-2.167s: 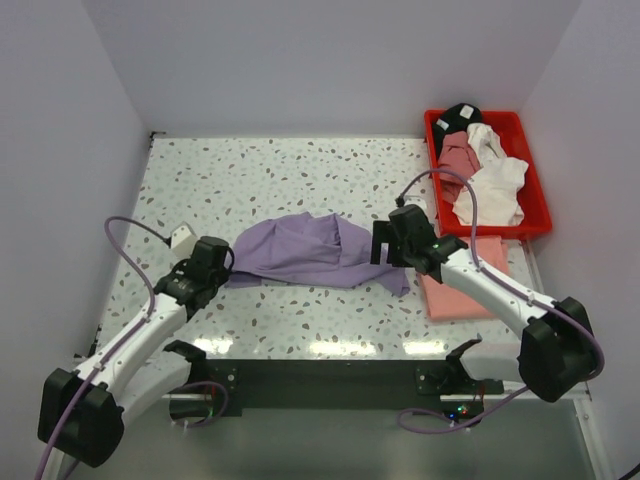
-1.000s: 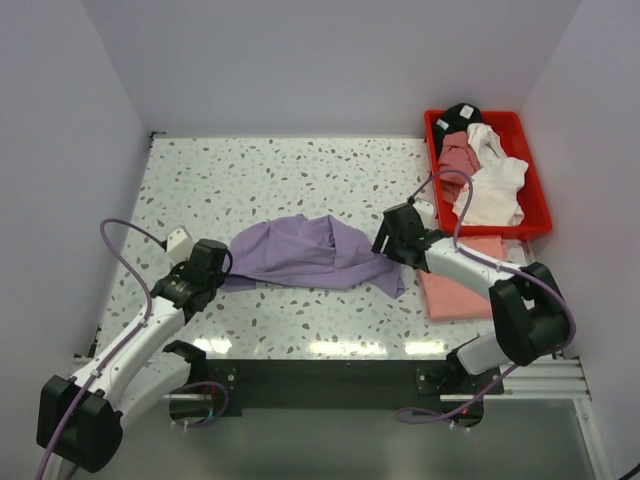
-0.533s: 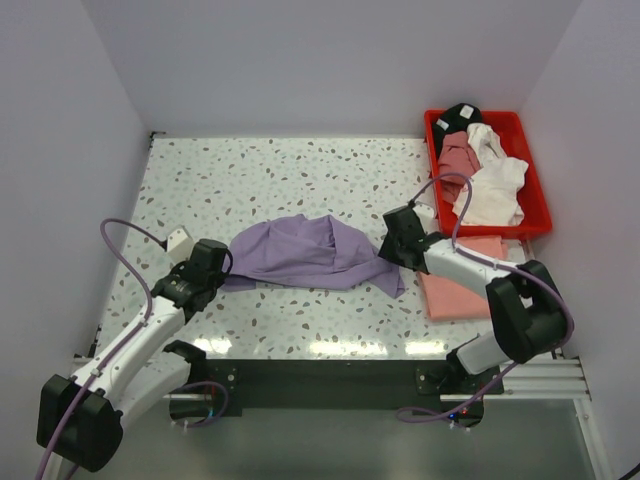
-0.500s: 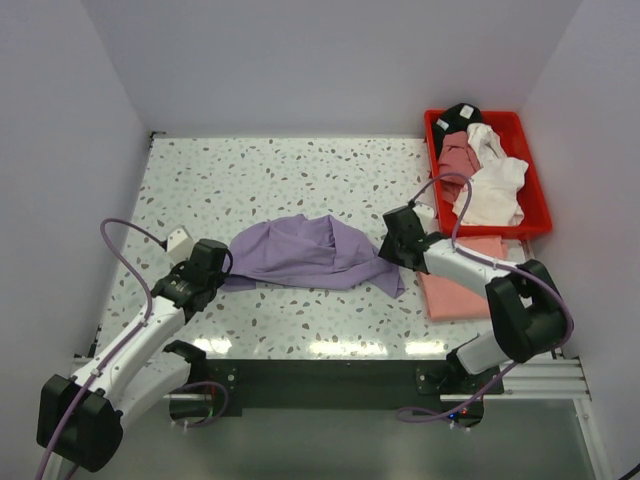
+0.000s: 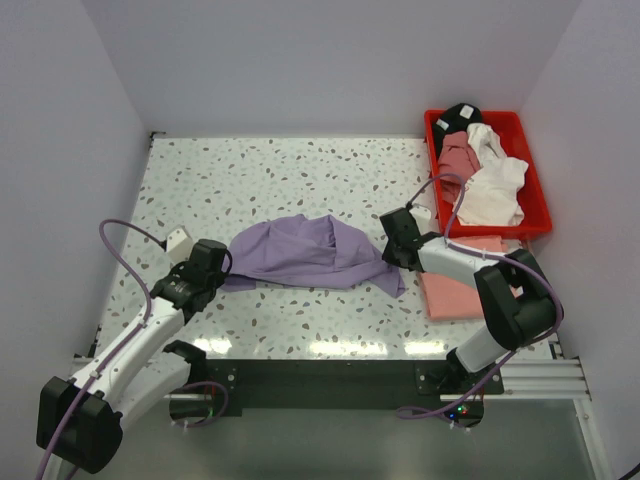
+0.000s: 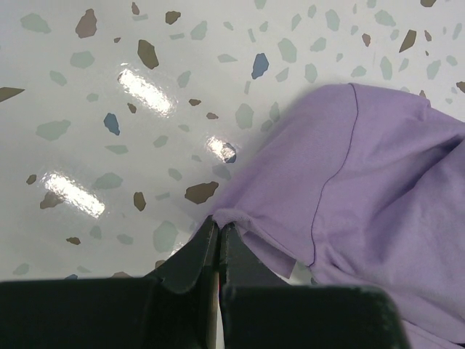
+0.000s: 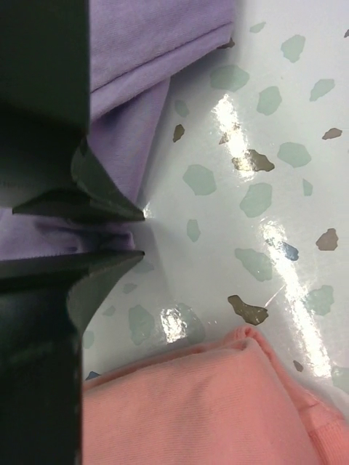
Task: Fold and stack the t-shirts
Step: Flatten the tshirt out
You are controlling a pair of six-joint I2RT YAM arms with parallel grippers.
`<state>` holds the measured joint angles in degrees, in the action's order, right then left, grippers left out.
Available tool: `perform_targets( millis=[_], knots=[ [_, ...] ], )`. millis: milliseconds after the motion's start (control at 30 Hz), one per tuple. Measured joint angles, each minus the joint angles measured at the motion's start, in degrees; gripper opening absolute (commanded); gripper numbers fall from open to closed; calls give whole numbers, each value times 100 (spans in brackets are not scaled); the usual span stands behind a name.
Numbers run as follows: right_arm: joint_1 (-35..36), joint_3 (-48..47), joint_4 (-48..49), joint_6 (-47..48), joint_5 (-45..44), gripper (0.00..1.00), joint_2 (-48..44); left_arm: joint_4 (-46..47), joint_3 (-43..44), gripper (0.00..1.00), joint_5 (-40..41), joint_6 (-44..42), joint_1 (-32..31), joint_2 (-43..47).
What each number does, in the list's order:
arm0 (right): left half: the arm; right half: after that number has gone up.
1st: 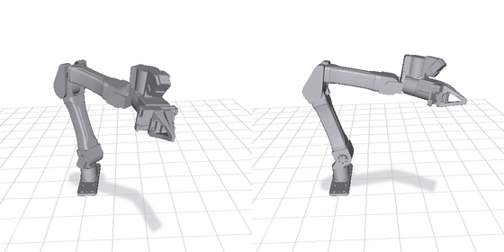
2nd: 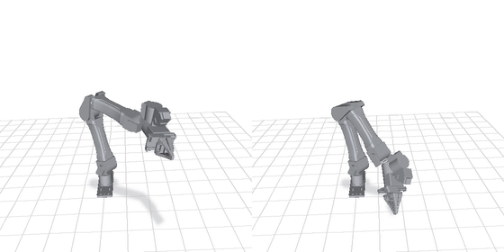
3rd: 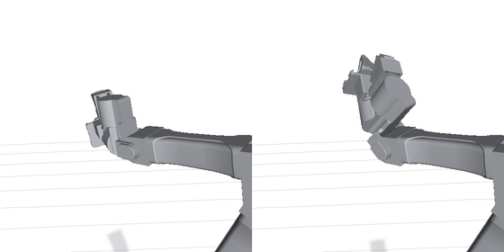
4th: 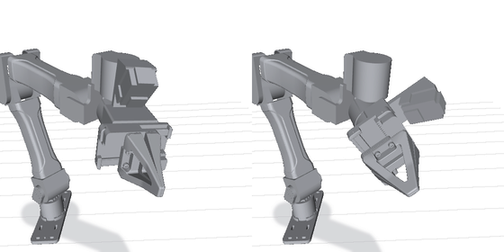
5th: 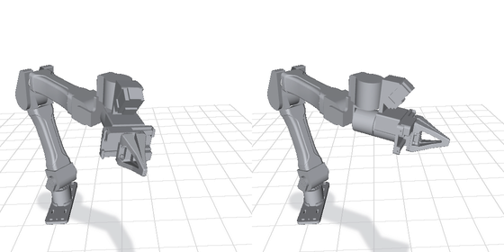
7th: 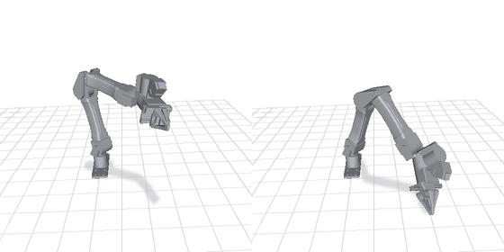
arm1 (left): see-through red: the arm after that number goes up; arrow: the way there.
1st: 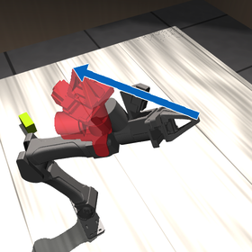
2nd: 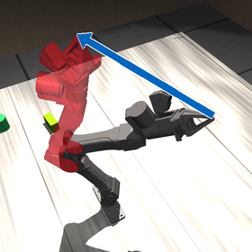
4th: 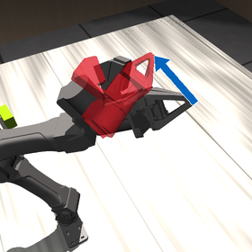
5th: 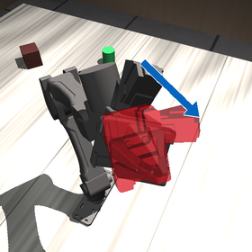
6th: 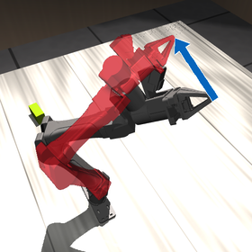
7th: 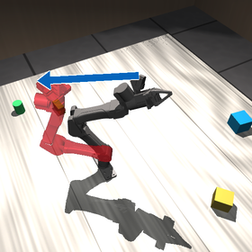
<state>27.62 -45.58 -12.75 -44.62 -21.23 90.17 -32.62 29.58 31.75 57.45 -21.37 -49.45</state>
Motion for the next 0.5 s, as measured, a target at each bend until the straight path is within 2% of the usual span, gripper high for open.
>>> perform_targets(
  millis=[167,367,500],
  knots=[
    [-15,-2,63,94,-35,0,0,0,0,0,0,2,0,4],
    [-26,-4,50,240,-39,0,-83,-4,52,0,7,4,0,4],
    [-26,-7,-63,376,-122,0,-520,-17,308,0,55,4,0,9]
  ],
)
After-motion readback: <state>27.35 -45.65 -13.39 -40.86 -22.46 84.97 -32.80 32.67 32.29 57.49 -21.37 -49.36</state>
